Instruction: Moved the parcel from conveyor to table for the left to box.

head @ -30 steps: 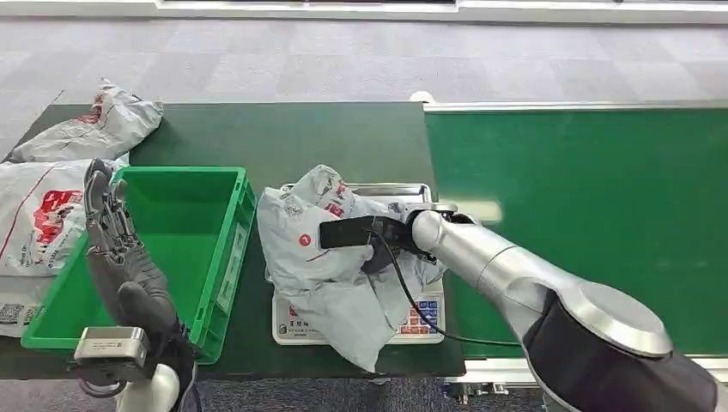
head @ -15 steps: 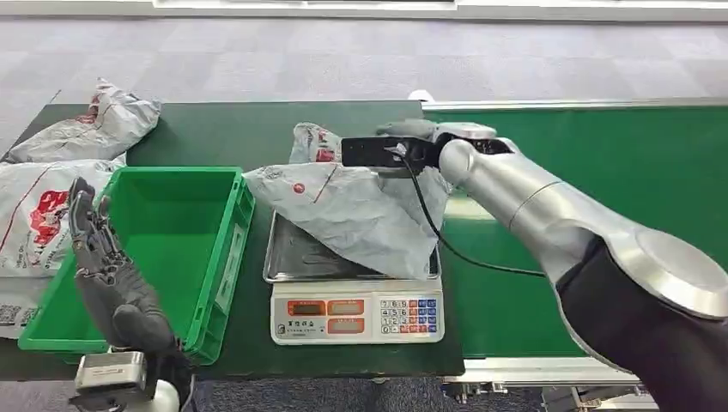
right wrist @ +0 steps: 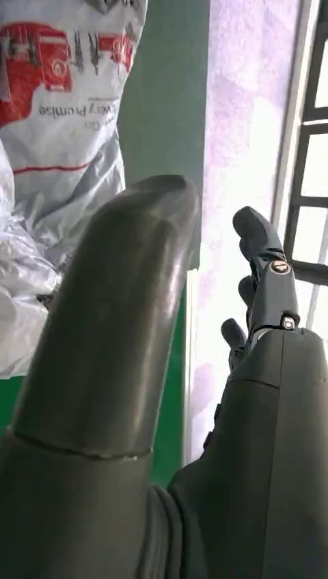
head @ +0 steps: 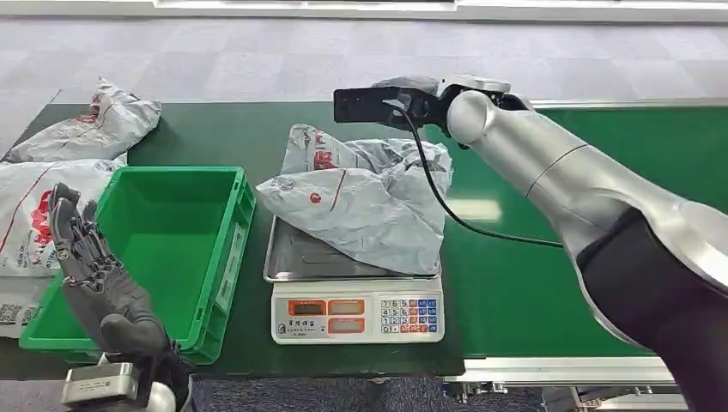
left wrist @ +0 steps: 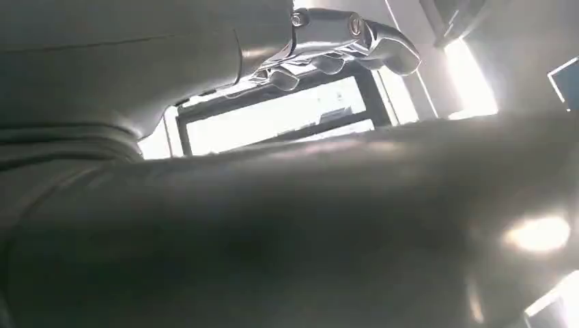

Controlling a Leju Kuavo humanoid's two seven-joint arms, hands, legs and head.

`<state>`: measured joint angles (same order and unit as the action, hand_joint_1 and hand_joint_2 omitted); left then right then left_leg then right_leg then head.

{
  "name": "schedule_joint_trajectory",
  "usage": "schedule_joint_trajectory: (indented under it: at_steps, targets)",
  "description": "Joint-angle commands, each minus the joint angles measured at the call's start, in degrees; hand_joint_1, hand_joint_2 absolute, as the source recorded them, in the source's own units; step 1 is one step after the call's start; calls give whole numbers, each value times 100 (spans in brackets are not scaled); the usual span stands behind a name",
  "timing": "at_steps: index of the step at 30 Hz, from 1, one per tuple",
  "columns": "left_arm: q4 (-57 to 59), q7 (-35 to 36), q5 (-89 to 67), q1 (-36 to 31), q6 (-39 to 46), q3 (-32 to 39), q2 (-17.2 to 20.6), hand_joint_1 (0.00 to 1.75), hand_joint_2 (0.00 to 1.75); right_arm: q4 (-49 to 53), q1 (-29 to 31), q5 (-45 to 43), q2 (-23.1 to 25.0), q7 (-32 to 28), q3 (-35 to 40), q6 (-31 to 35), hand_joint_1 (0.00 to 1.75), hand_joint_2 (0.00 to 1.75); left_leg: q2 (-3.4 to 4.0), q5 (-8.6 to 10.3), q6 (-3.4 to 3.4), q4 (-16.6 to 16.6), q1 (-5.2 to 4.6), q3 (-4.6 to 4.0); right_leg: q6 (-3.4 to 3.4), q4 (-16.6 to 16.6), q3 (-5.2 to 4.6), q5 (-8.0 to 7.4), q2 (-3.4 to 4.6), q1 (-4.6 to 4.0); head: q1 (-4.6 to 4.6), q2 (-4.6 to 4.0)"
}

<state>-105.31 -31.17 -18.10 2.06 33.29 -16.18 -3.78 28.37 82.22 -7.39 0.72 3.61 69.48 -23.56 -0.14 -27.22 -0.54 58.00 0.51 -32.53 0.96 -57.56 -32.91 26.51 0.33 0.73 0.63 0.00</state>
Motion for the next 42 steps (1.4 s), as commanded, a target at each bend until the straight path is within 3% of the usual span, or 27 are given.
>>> schedule_joint_trajectory:
  at_steps: [1,4,6,8,10,11,12,14,15,17,18,19,20,21,22,23,24,26,27,28,32,33,38,42]
  targets:
    - [149,-28,-60,-44,75,101,44,0,0,49,304,-67,15,49,-147,-102,0,0,-1,4,1,0,-3,-11,-4,-4,-12,-2,-4,2,0,0]
    - [331,402,-575,-98,-54,57,166,0,0,246,305,-19,-167,-68,-253,388,0,0,0,6,1,-2,-3,-11,-5,-2,-12,-4,-4,1,0,0]
    - [593,979,-1413,-459,-493,-31,339,0,0,593,228,131,-652,-210,-341,683,0,0,-13,6,1,0,-2,-11,-3,-2,-7,-1,-16,1,0,0]
    - [722,1023,-1436,-626,-540,22,299,0,0,709,199,171,-842,-303,-383,635,0,0,-40,13,2,3,1,-17,-3,0,-6,0,-44,-2,2,0]
    - [968,1463,-2011,-1005,-962,-121,493,0,0,1108,-12,236,-1264,-323,-537,743,0,0,-44,14,3,4,1,-18,-3,2,-6,-1,-48,-2,2,0]
    - [1199,1682,-2194,-1358,-1096,-123,537,0,0,1508,-235,284,-1738,-385,-675,777,0,0,-70,24,5,0,4,-21,-4,10,3,-4,-73,-5,-2,0]
    - [1628,1943,-2509,-1926,-1304,-232,742,0,0,2268,-717,595,-2561,-382,-889,1073,0,0,-100,30,9,1,7,-21,-2,17,17,-3,-104,-8,2,0]
    - [2351,2106,-2282,-2759,-1689,-317,1081,0,0,3239,-1434,690,-3688,-396,-1389,1044,0,0,-111,33,9,3,12,-18,-1,26,25,-5,-114,-11,2,0]
    - [2871,2176,-1902,-3373,-2559,-606,1644,0,0,3813,-1704,1037,-4401,-293,-1642,1356,0,0,-150,45,11,2,17,-24,0,40,37,-9,-155,-17,2,0]
    - [3610,2047,-1547,-4369,-3313,-1016,2337,0,0,4719,-2303,1061,-5442,-212,-2344,1518,0,0,-234,57,16,24,26,-35,2,45,51,-1,-239,-27,9,0]
    - [3945,2032,-1121,-5012,-4030,-1272,2661,0,0,5271,-2897,1115,-6030,-215,-2889,1757,0,0,-242,45,17,42,28,-32,1,35,53,9,-247,-31,-9,0]
    - [4058,2030,-978,-5291,-4192,-1332,2750,0,0,5585,-3329,1094,-6295,-234,-3264,1795,0,0,-262,55,24,41,28,-45,2,38,56,4,-269,-31,-7,0]
    - [4309,2202,-682,-5842,-4871,-1735,2871,0,0,6066,-4709,1261,-6573,-362,-4246,2478,0,0,-256,46,26,55,30,-53,0,23,60,8,-262,-31,2,0]
    - [4521,2206,-543,-6148,-5190,-2005,2789,0,0,6429,-6072,1642,-6555,-357,-5235,2920,0,0,-330,62,32,55,38,-67,3,42,72,11,-338,-38,0,0]
    - [4714,2330,-482,-6349,-5277,-2240,2640,0,0,6783,-7508,2245,-6036,-461,-6552,2972,0,0,-293,50,31,56,54,-59,8,54,79,3,-298,-54,-7,0]
    - [4809,2455,-531,-6497,-5302,-2595,2505,0,0,7132,-8536,2882,-5261,-641,-7514,2836,0,0,-267,48,32,36,56,-47,8,69,93,-3,-271,-55,-6,0]
    - [5010,2569,-507,-6601,-5316,-2825,2281,0,0,7305,-9067,3395,-4584,-868,-7828,2929,0,175,-226,36,27,31,74,-24,5,84,100,-9,-227,-72,0,0]
    - [4981,2700,-492,-6657,-5523,-3352,2203,0,0,7382,-9246,3995,-3843,-990,-7914,2993,0,175,-219,35,27,-5,67,-1,5,107,122,-13,-222,-66,-7,0]
    - [4955,2732,-471,-6643,-5516,-3379,2196,0,0,7395,-9229,4034,-3815,-980,-7879,2987,0,175,-155,17,23,8,77,-3,4,94,103,-19,-158,-75,-7,0]
    - [4877,2785,-418,-6618,-5487,-3427,2234,0,0,7408,-9137,4077,-3803,-931,-7862,2936,0,175,-140,-6,15,27,80,-27,3,67,82,-10,-143,-80,-4,0]
    - [4708,2857,-28,-6880,-6073,-3961,2436,0,0,7459,-9077,4094,-3547,-975,-8114,2694,0,175,-144,8,18,25,43,-64,3,38,14,1,-153,-39,-2,0]
    - [4683,2847,-20,-6919,-6169,-4116,2446,0,175,7473,-9150,4120,-3469,-1006,-8156,2692,0,175,-134,8,14,29,43,-67,3,30,4,1,-140,-39,0,0]
    - [5040,2648,289,-6617,-6257,-4825,2087,0,175,7594,-9627,4533,-2608,-1255,-8172,2895,0,175,-110,9,13,10,44,-43,3,43,15,0,-119,-41,-2,0]
    - [5562,2367,458,-6254,-5976,-4959,1684,0,175,7501,-9562,4750,-2370,-1282,-7955,3041,0,175,-107,16,15,-9,39,-25,1,57,28,-4,-117,-36,-2,0]
